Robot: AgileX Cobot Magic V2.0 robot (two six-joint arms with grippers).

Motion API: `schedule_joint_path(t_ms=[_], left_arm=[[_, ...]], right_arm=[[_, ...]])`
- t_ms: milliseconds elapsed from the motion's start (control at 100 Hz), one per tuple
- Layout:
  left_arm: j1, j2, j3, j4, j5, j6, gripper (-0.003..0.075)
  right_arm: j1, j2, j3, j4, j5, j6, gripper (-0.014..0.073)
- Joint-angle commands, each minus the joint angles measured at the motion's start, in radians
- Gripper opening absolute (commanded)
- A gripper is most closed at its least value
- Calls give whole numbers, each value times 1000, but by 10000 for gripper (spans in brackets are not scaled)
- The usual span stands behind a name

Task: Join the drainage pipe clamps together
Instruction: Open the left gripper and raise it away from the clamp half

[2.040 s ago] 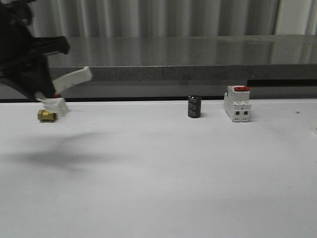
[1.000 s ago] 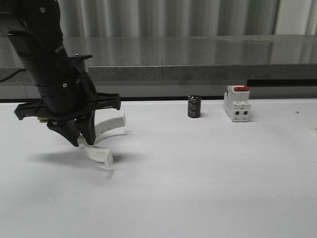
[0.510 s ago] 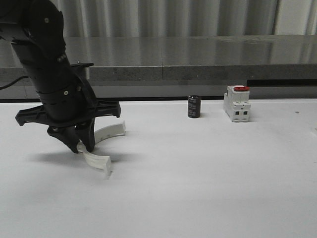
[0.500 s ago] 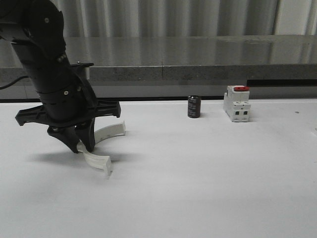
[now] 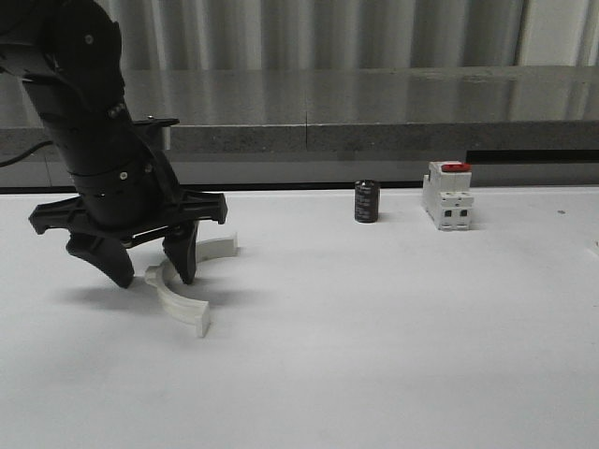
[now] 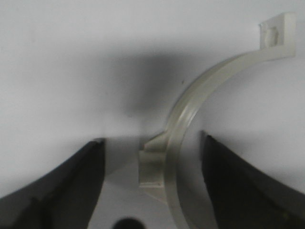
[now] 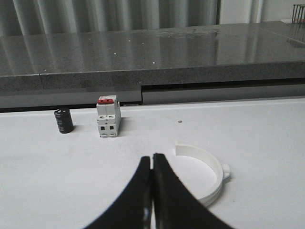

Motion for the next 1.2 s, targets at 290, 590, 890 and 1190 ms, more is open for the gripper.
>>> schedule_joint_path(t_ms=[290,590,890,1190], left_arm=[[-9,-193,-22,25,-10,37,524],[24,-453,-8,27,16,212,524],[215,-741,182,24,11,303,524],[323,-1096,440,-90,17,378,524]], right_arm=[[2,-19,-17,0,-83,-6,-67],[2,-19,-17,0,-83,-6,-67],[2,-19,-17,0,-83,-6,-67],[2,-19,-17,0,-83,-6,-67]])
